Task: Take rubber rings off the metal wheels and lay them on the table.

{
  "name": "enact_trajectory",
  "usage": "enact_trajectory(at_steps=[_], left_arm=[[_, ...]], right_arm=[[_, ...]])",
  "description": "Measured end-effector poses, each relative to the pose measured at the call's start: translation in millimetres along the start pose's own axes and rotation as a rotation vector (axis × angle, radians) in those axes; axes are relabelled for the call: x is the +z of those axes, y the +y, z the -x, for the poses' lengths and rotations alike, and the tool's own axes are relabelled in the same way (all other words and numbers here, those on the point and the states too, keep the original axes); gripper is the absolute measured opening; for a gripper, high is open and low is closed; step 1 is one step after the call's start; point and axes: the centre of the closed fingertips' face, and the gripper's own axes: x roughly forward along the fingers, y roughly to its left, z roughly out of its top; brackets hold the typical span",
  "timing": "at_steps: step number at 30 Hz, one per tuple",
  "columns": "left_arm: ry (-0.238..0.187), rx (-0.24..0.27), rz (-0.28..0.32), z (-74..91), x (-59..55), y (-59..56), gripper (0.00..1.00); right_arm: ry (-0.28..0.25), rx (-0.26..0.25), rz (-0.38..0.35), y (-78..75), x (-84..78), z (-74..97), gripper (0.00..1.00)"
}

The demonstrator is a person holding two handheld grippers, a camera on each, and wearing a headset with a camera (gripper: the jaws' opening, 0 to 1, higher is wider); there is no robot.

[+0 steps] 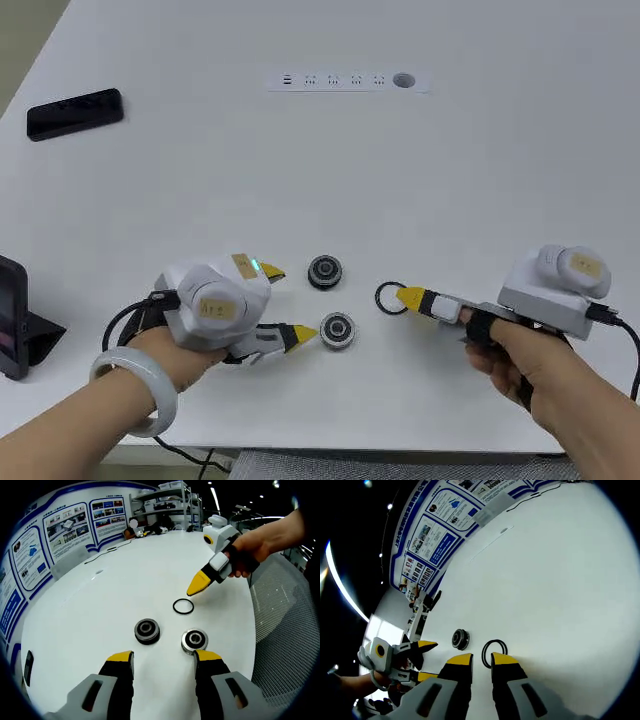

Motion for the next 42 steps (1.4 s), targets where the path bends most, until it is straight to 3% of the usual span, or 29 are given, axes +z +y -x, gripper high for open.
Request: enact_trajectory(at_steps=[9, 17, 26, 42], left_arm=[[-0.011, 0.01, -0.034, -11.9, 19.2, 13.3, 0.42], [0.01, 0.005, -0.059, -25.1, 26.2, 18.6, 0.35], [0.042, -0.01, -0.078, -36.9, 27.5, 23.4, 0.25], [0.088, -0.037, -0.098, -50.2, 24.6, 26.3, 0.18]], right_arm=[[0.022, 0.052, 0.025, 16.7, -2.9, -14.0, 0.15], [0.051, 0.078, 0.093, 31.3, -8.1, -24.6, 0.17], [0.061, 0.099, 0.154, 38.6, -4.2, -30.0, 0.19], [0.069, 0.106, 0.149, 38.2, -6.1, -31.7, 0.17]])
